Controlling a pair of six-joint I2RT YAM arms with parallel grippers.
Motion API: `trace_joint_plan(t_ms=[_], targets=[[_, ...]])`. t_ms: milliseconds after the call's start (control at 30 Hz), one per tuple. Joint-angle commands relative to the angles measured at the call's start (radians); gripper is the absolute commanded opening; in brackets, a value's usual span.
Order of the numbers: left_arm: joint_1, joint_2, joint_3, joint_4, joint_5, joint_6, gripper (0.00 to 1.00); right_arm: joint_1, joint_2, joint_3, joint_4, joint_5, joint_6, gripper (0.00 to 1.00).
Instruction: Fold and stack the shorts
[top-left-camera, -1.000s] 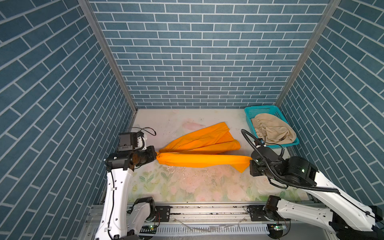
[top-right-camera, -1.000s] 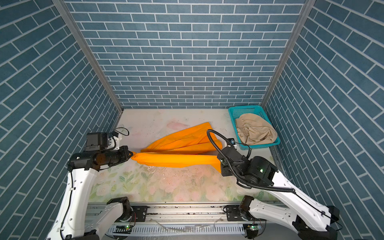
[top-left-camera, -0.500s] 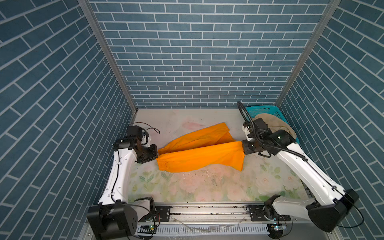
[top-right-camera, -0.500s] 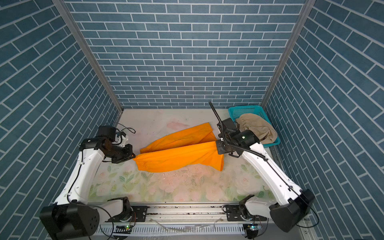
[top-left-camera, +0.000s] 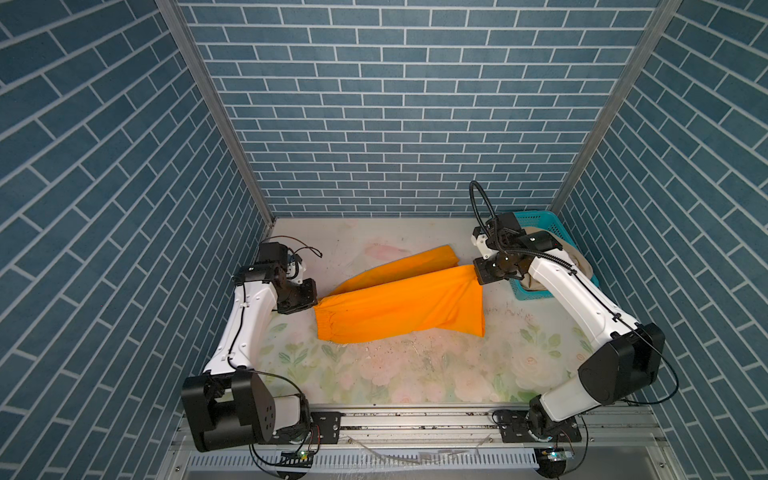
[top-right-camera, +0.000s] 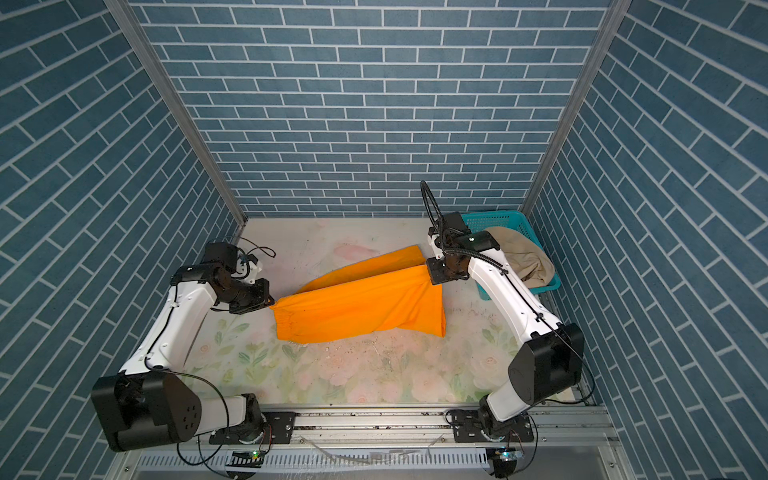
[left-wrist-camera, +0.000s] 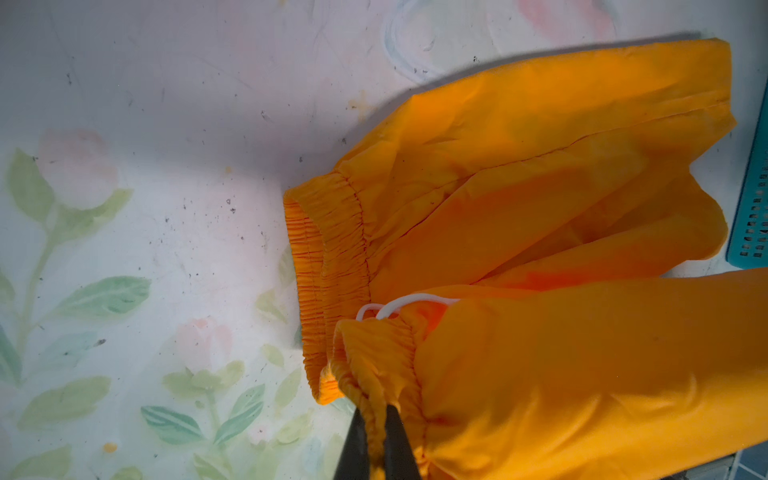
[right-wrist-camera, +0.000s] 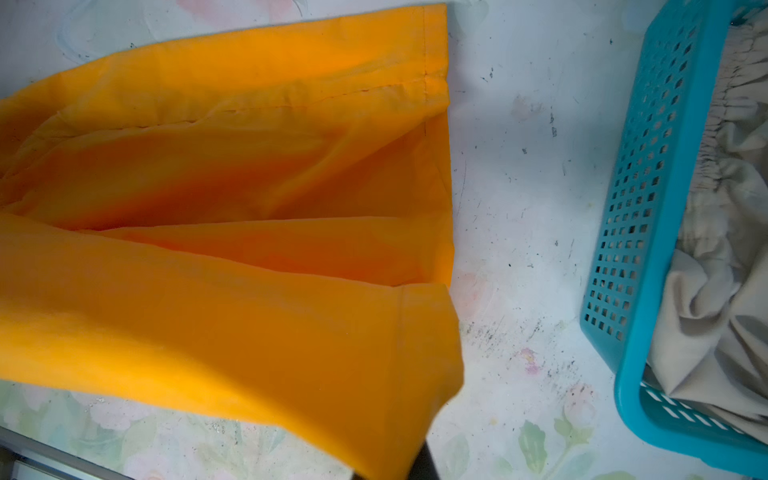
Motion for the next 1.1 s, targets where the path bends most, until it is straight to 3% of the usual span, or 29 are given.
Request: trace_joint_plan(t_ms=[0, 233, 367, 500, 600, 867, 1067], targets=[[0.007, -0.090, -0.027, -0.017, -0.023, 0.058, 0.00, -0.026, -0.111, -0.054, -0.026, 0.056, -0.021, 0.00], [-0.145, -0.146, -0.042, -0.020, 0.006, 0.018, 0.00, -0.026, -0.304, -0.214, -0.053, 0.024, 0.055, 0.00], [-0.161, -0.122, -0.041, -0.024, -0.011, 0.005, 0.00, -0.026, -0.363, -0.236, -0.076, 0.036, 0.079, 0.00], [-0.155, -0.092, -0.034, -0.045, -0.128, -0.014, 0.00, -0.026, -0.382, -0.226, -0.072, 0.073, 0.068, 0.00], [-0.136, -0.050, -0.030, -0.056, -0.166, -0.020, 0.00, -0.026, -0.334, -0.193, -0.051, 0.074, 0.037, 0.00], [-0.116, 0.081, -0.062, 0.003, -0.130, -0.034, 0.00, -0.045, -0.062, -0.049, 0.036, 0.046, -0.096, 0.00], [-0.038, 0.159, -0.078, 0.039, -0.105, -0.020, 0.00, -0.073, 0.119, 0.084, 0.061, -0.005, -0.162, 0.00]])
